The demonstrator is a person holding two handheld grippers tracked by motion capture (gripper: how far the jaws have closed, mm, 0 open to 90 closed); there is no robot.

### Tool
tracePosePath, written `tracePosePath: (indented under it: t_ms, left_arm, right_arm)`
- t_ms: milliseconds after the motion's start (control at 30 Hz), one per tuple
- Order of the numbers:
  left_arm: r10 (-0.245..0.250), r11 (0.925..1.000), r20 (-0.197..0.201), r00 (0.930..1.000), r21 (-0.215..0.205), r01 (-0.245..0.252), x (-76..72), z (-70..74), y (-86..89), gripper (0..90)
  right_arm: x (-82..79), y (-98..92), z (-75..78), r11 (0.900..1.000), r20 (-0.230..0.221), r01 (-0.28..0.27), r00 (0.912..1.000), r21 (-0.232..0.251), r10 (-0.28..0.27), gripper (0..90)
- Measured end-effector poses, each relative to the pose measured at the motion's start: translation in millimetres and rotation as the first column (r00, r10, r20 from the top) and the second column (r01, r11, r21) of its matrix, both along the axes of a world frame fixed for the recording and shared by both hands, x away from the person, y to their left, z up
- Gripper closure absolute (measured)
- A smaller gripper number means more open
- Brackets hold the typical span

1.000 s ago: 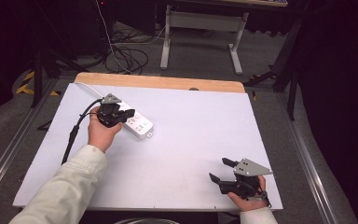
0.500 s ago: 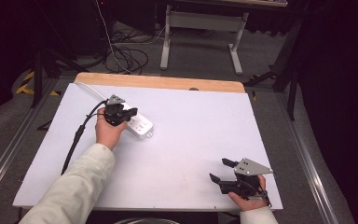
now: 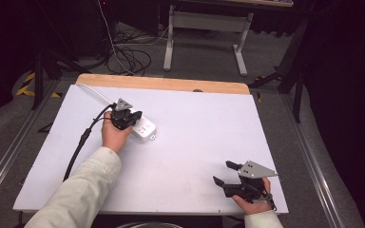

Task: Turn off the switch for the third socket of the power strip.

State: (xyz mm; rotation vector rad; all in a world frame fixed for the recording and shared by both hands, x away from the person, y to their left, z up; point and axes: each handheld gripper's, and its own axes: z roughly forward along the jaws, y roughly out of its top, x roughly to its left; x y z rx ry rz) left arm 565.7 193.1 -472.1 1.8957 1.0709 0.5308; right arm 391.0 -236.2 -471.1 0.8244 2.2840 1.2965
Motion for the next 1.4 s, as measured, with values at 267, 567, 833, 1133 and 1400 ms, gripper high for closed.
tracePosePath:
  t_ms: [267,567,833,1133,1400]
  left_arm:
    - [-0.014,0.9998,0.000,0.9999,0.011,0.014,-1.1,-2.1,-3.0,90.0]
    - [0.003,0.9989,-0.005,1.0000,0.047,-0.003,-0.7,-3.3,-3.1,90.0]
    - [0.012,0.9990,-0.016,0.9998,0.044,-0.012,-0.2,-4.2,-3.3,90.0]
    - [0.023,0.9984,-0.011,0.9997,0.052,-0.022,-0.8,-6.0,-5.8,90.0]
    - [0.035,0.9990,-0.026,0.9991,0.029,-0.034,0.1,-6.0,-5.1,90.0]
  right_arm:
    - [0.0,-0.4,0.2,1.000,0.001,0.000,1.0000,0.003,0.000,27.0]
    - [-0.2,-0.7,0.4,1.000,0.003,0.002,1.0000,0.006,-0.002,26.9]
    - [-0.4,-0.6,0.4,1.000,0.003,0.001,1.0000,0.006,-0.001,26.9]
    - [-0.2,-0.7,0.1,1.000,0.000,0.000,1.0000,0.007,0.000,26.9]
    - [-0.3,-0.9,0.0,1.000,-0.001,0.000,1.0000,0.007,0.000,26.9]
